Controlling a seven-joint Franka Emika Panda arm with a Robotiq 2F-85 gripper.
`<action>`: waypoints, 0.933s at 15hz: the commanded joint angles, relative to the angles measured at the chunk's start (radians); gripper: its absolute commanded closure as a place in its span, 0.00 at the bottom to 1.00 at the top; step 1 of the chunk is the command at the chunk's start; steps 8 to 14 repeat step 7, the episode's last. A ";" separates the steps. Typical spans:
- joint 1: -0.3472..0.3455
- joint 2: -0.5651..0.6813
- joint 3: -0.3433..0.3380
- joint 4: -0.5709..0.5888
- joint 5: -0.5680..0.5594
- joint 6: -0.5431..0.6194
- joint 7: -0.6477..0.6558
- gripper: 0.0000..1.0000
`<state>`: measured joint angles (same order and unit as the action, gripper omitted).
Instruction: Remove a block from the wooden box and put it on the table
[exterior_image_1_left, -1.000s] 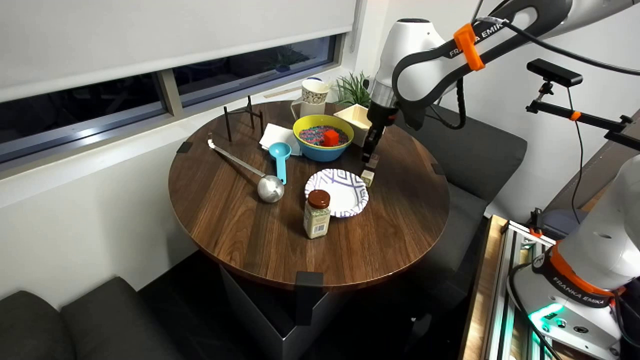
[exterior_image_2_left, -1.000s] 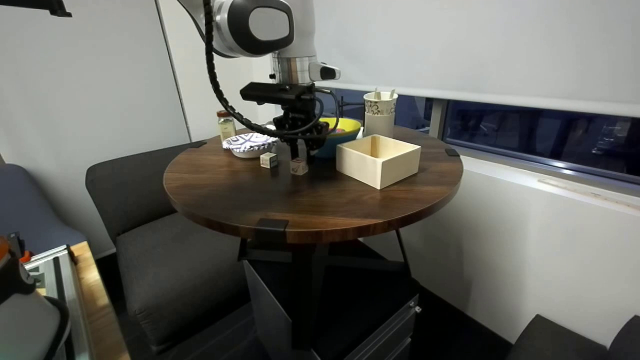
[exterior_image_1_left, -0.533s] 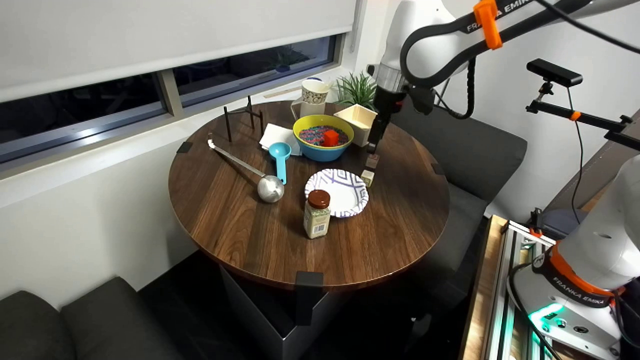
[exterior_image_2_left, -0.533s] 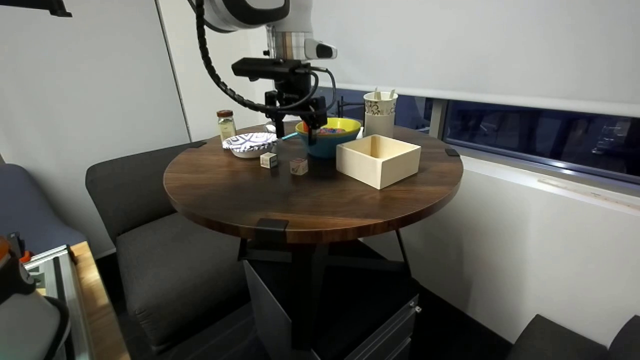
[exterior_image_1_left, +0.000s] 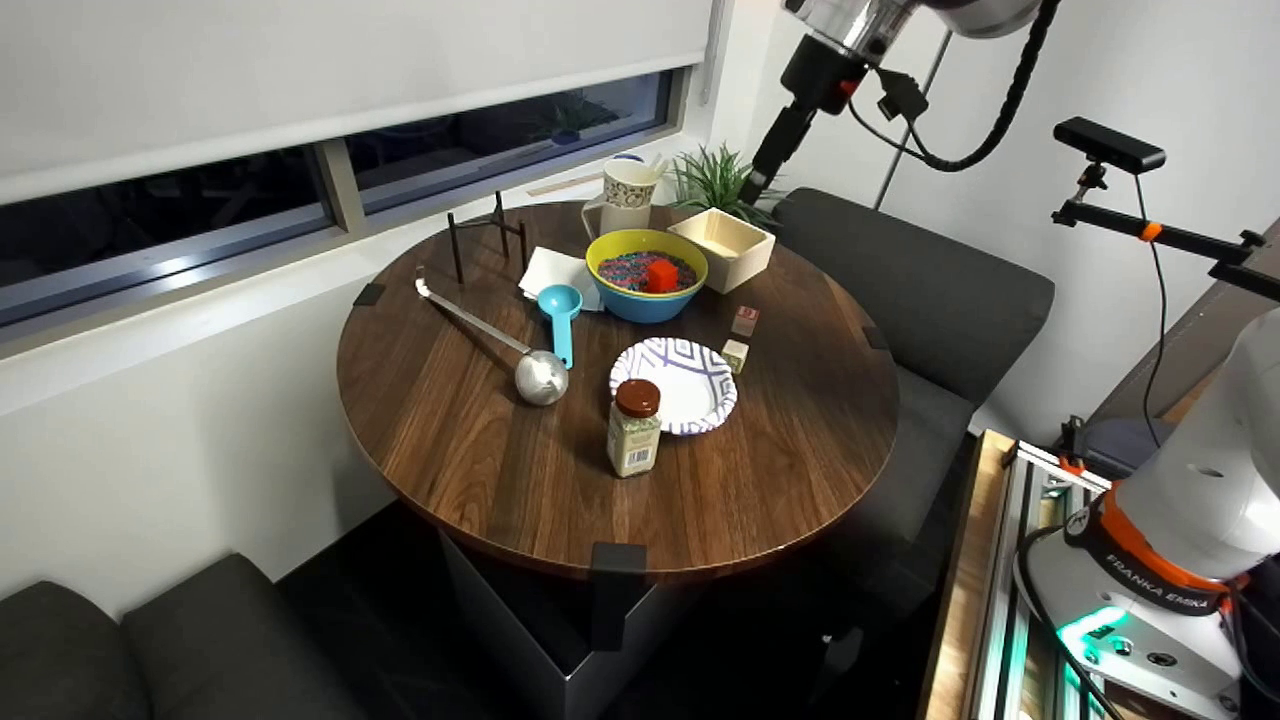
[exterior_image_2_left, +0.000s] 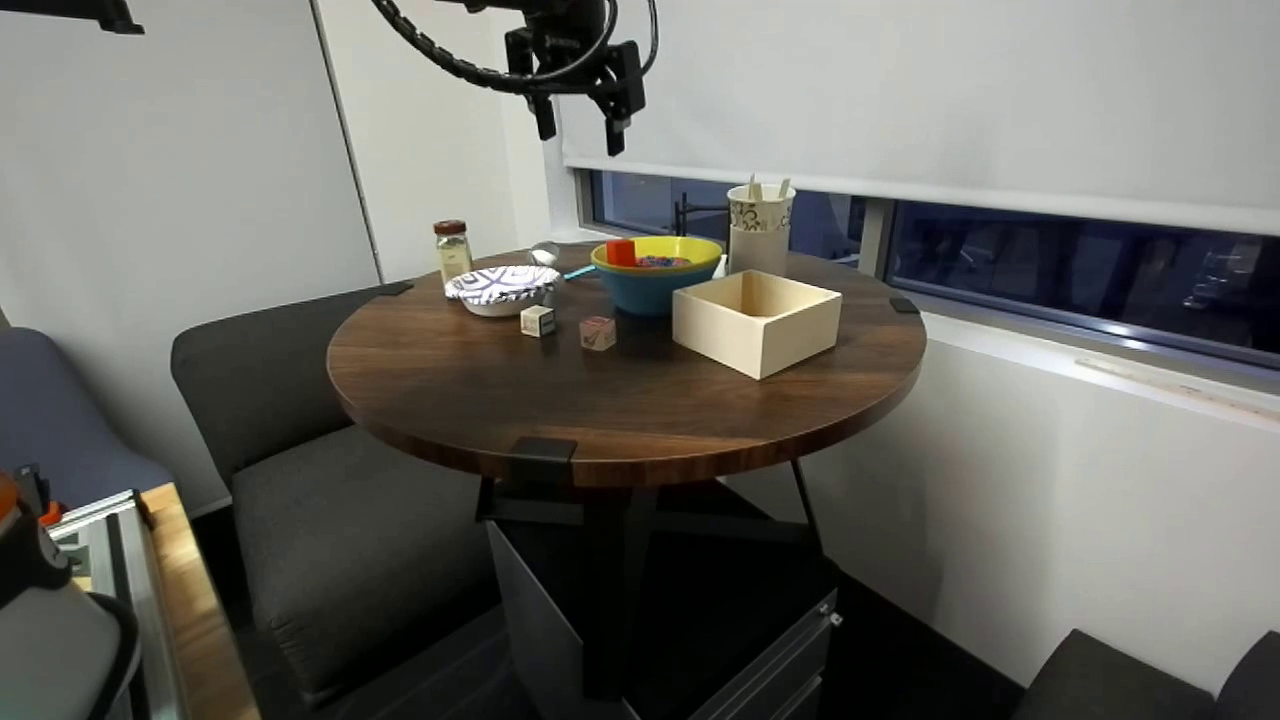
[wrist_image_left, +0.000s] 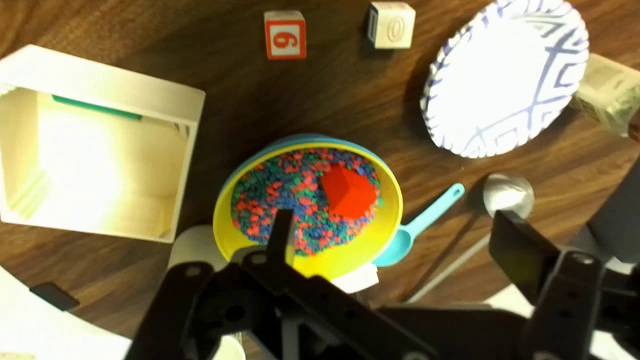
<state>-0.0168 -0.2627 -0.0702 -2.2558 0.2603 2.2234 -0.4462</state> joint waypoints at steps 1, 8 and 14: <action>0.042 -0.048 -0.044 -0.019 0.112 0.065 -0.059 0.00; 0.041 -0.040 -0.045 0.001 0.076 0.045 -0.027 0.00; 0.041 -0.040 -0.045 0.001 0.076 0.045 -0.027 0.00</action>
